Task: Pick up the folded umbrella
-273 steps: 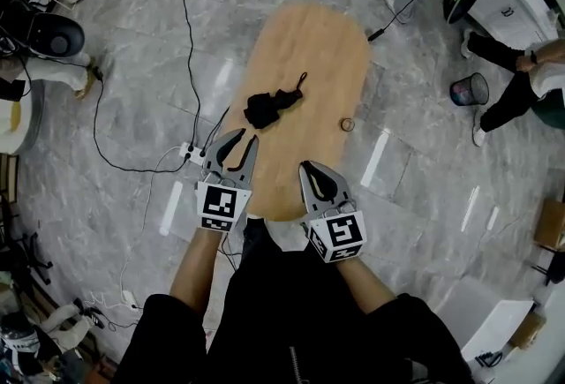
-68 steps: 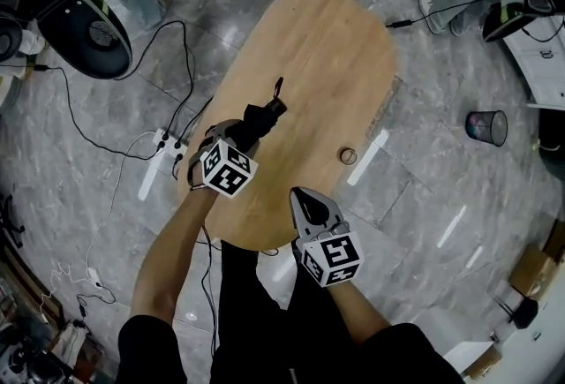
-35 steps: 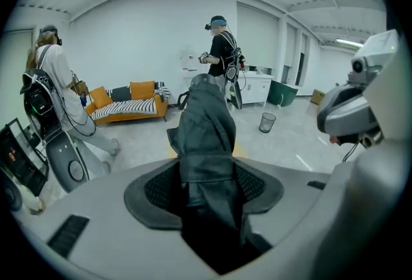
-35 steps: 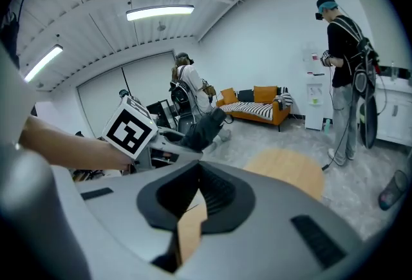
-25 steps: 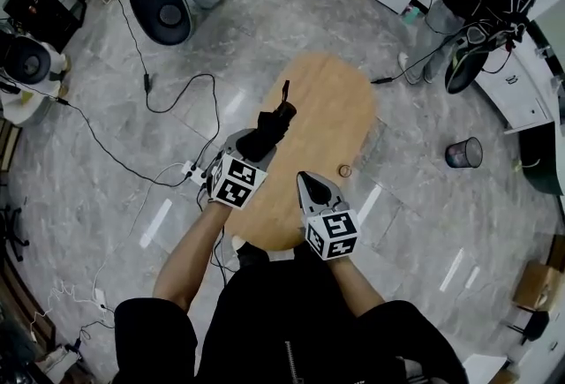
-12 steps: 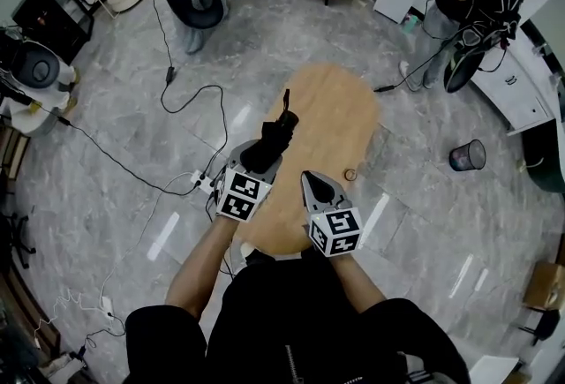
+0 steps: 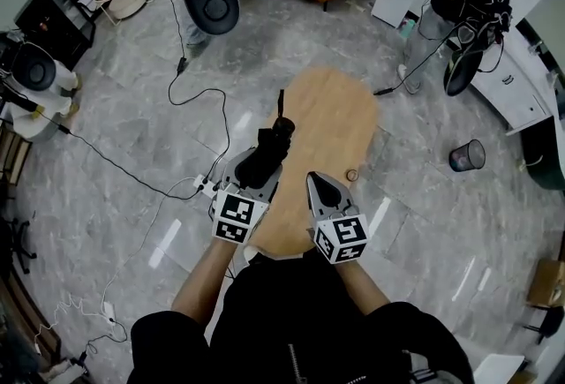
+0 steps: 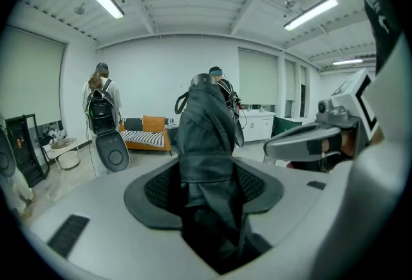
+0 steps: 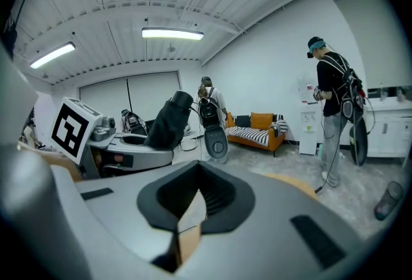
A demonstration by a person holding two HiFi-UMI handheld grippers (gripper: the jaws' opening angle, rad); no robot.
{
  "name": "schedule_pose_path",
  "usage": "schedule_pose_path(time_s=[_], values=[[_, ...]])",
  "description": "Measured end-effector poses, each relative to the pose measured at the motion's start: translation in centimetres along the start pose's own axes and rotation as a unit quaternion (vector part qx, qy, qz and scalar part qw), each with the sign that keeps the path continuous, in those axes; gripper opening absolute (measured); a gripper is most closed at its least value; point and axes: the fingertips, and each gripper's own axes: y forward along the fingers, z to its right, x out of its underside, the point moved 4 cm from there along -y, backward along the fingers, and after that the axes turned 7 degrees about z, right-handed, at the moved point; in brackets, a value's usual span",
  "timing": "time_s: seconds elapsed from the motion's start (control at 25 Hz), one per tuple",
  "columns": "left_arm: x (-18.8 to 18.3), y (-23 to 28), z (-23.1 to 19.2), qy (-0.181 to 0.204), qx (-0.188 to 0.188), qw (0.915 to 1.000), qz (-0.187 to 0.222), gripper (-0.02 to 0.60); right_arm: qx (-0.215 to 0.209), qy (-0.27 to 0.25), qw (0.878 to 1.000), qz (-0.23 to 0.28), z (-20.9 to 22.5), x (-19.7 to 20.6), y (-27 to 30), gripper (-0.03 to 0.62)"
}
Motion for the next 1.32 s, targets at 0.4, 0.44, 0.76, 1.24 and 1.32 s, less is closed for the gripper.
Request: schedule_pose_path(time_s=[0.4, 0.44, 0.76, 1.24, 1.32], values=[[-2.5, -4.3, 0.6, -0.012, -0.026, 0.9979, 0.059, 0.225, 0.01, -0.026, 0.998, 0.062, -1.3, -3.3, -0.9, 0.011], [-2.6, -4.7, 0.6, -0.011, -0.027, 0.9977, 0.061, 0.225, 0.008, -0.027, 0.998, 0.063, -1.6, -3.4, -0.9, 0.011], [-1.5, -8.3, -0.3, -0.018, -0.047, 0.9964, 0.069, 0.225, 0.002, -0.037, 0.997, 0.07, -4.4, -2.8, -1.1, 0.009], [-0.1, -10.7, -0.8, -0.039, -0.064, 0.9957, 0.054, 0.225, -0.03, -0.039, 0.997, 0.053, -6.9, -2.0, -0.1, 0.009], [0.2, -10.9, -1.1, -0.04, -0.066, 0.9957, 0.051, 0.225, -0.033, -0.039, 0.997, 0.051, -7.3, -2.1, 0.1, 0.009]])
